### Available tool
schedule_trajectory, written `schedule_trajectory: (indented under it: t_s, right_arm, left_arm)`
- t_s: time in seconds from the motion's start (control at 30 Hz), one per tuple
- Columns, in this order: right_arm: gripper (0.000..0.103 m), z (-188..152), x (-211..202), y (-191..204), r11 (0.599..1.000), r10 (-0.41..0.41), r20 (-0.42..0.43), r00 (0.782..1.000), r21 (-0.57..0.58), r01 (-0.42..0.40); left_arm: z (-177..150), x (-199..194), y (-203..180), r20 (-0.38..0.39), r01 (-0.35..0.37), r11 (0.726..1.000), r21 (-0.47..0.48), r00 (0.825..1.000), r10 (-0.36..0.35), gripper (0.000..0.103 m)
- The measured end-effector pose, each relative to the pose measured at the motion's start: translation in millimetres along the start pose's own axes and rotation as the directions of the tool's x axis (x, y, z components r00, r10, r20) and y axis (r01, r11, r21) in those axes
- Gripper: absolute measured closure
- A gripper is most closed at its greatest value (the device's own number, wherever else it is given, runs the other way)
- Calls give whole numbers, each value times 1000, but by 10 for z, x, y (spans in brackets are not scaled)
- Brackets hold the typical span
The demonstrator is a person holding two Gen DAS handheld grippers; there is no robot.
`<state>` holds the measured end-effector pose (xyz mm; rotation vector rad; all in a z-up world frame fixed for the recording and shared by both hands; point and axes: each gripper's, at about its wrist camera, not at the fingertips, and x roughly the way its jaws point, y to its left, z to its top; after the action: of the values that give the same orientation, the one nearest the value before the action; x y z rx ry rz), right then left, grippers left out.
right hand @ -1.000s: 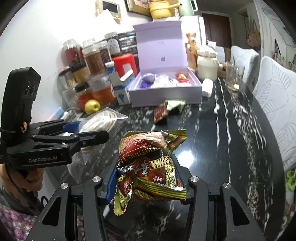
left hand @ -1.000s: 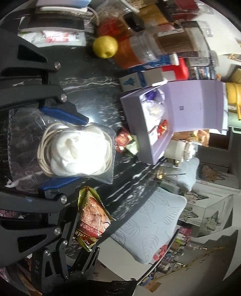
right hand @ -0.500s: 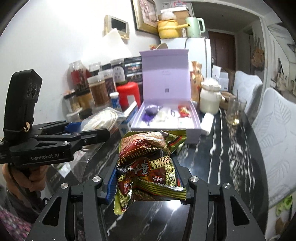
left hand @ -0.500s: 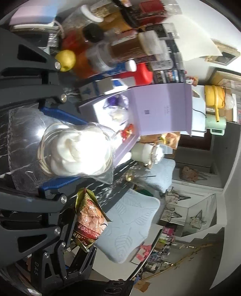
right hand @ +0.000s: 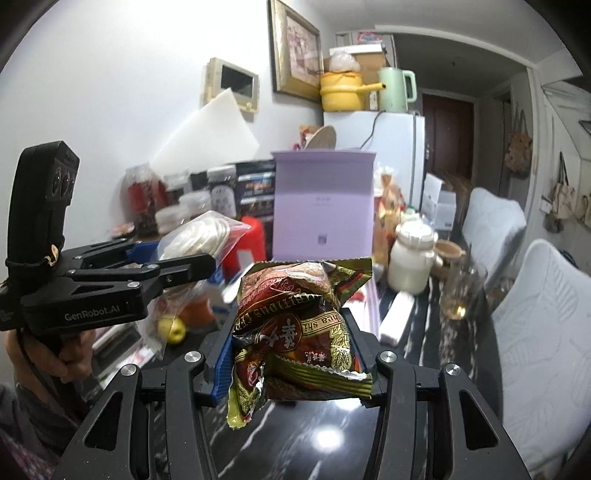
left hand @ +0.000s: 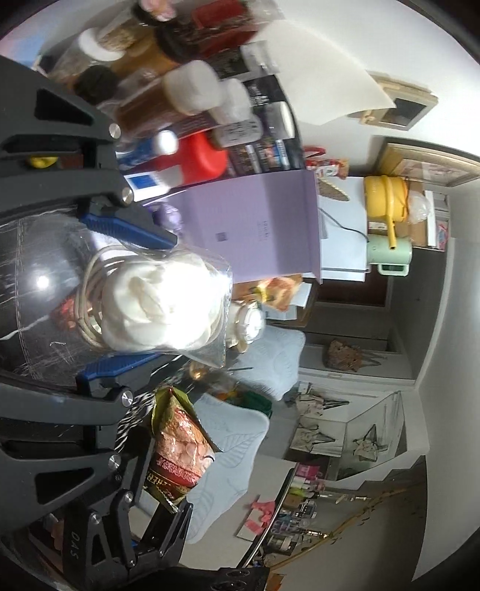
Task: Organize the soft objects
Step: 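Lift both held bags and carry them over the lavender box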
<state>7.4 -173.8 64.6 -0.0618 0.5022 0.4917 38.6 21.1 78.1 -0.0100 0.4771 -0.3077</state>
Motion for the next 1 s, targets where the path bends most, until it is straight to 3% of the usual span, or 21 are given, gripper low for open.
schedule_trajectory:
  t_s: [0.47,1.0]
  right_arm:
    - [53,475,402,-331,1000,1,47,999,-14,-1]
    - [53,715,1260,-735,1000,-25,19,1000,5,25]
  left_arm:
    - [444,533,111,35,-19,999,30,999,18,50]
    - [541,1502,528,-20,-81,995,-55,997,80,50]
